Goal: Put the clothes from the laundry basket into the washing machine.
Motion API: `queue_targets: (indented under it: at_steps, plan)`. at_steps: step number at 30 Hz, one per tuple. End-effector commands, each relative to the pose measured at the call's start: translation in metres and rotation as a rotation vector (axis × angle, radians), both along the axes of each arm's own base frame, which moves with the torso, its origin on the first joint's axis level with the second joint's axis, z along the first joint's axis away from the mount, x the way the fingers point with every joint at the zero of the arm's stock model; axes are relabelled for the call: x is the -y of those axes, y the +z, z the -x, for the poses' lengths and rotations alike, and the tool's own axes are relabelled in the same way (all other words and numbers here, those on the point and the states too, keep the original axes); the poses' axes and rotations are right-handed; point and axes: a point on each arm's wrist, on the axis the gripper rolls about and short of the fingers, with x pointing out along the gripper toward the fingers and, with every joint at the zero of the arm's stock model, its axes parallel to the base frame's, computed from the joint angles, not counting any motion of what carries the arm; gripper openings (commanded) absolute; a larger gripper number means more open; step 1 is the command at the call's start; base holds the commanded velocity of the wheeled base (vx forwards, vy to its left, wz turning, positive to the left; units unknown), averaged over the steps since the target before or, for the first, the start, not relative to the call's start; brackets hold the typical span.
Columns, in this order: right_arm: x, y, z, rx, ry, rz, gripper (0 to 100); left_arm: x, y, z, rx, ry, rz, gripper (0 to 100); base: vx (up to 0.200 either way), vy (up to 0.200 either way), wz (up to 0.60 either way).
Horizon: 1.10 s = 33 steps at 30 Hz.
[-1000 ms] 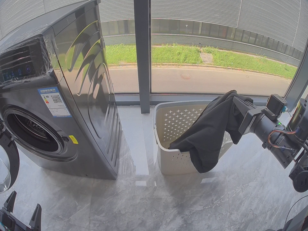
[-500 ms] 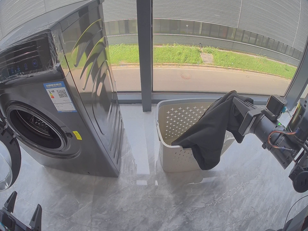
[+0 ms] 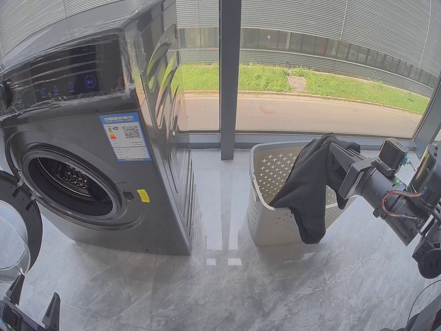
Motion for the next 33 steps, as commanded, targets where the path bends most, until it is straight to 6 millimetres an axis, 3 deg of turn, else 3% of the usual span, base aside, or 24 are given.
queue_targets:
  at_steps: [1,16,23,33]
  plan:
    - [-0.0016,-0.0021,0.0000,-0.005,0.007,0.003,0,0.0000,-0.0044,0.0002,0.001,0.000,0.000,100,0.000,0.200,0.00]
    - [-0.0050,-0.0040,-0.0002,-0.009,0.023,0.005,0,0.0000,-0.0044,0.0002,0.001,0.000,0.000,100,0.000,0.200,0.00]
    - [-0.0052,-0.0044,-0.0005,-0.010,0.024,0.006,0,0.0000,-0.0043,0.0002,0.003,0.000,0.000,100,0.000,0.000,0.00]
    - [-0.0050,-0.0052,-0.0002,-0.013,0.024,0.007,0,0.0000,-0.0044,0.0002,0.001,0.000,0.000,100,-0.200,0.000,0.00]
